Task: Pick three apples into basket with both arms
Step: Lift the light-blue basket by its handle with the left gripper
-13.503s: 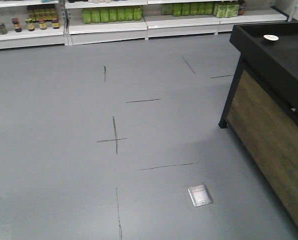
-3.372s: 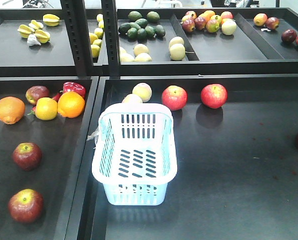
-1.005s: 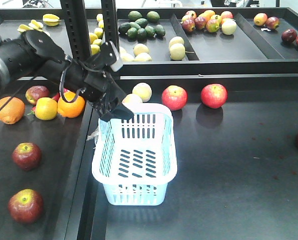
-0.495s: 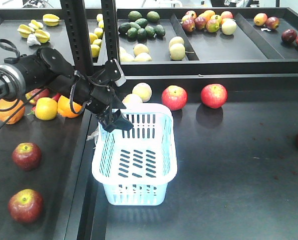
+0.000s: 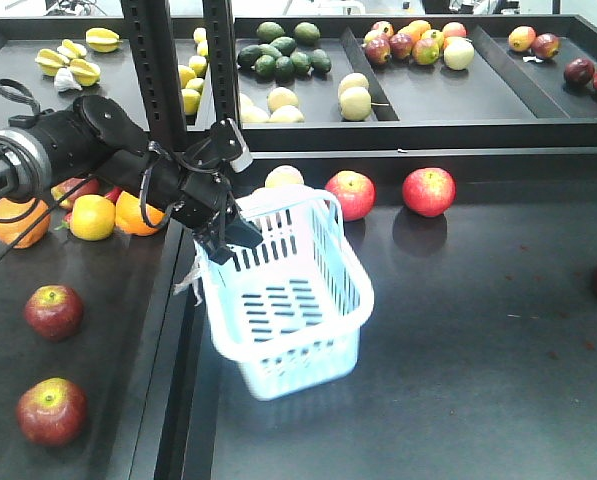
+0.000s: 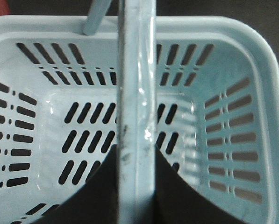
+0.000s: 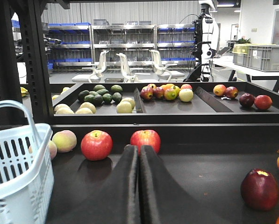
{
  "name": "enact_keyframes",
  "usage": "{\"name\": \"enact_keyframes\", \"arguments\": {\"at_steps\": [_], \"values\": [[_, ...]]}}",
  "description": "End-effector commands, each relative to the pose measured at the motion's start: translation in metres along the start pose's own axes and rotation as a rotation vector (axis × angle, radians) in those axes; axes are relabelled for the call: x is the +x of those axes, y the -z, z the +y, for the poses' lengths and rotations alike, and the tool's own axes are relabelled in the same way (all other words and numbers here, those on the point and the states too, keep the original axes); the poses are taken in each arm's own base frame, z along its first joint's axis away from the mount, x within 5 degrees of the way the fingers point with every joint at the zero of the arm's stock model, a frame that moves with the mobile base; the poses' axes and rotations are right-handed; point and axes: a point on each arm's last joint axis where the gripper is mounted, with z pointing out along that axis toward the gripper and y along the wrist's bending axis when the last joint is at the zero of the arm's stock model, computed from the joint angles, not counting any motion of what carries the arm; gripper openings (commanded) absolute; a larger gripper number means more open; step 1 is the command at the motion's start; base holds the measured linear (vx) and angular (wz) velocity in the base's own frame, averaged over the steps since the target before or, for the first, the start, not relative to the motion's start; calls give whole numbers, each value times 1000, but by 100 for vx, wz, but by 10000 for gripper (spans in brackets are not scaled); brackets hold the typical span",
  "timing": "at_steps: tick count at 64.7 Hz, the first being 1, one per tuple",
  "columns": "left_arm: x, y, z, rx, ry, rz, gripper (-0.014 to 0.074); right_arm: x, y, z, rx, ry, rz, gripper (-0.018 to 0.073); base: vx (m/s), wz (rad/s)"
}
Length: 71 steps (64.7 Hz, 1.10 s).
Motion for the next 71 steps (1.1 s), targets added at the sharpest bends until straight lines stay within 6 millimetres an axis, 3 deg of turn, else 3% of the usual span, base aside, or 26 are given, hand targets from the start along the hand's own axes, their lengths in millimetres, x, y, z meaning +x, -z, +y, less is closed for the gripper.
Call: {"name": "enact_keyframes", "arguments": {"at_steps": [1, 11, 30, 53, 71], "values": [[-34, 33, -22, 67, -12, -126, -8, -2, 1, 0, 1, 8, -69, -5, 0, 0], [-54, 56, -44, 193, 18, -244, -8, -2, 1, 0, 1, 8, -69, -5, 0, 0], [-88, 116, -80, 187, 135, -375, -8, -2, 1, 0, 1, 8, -69, -5, 0, 0], [-80, 170, -107, -75, 461, -150, -8, -2, 1, 0, 1, 8, -69, -5, 0, 0], [-84, 221, -145, -195, 645, -218, -8, -2, 1, 0, 1, 8, -69, -5, 0, 0]]}}
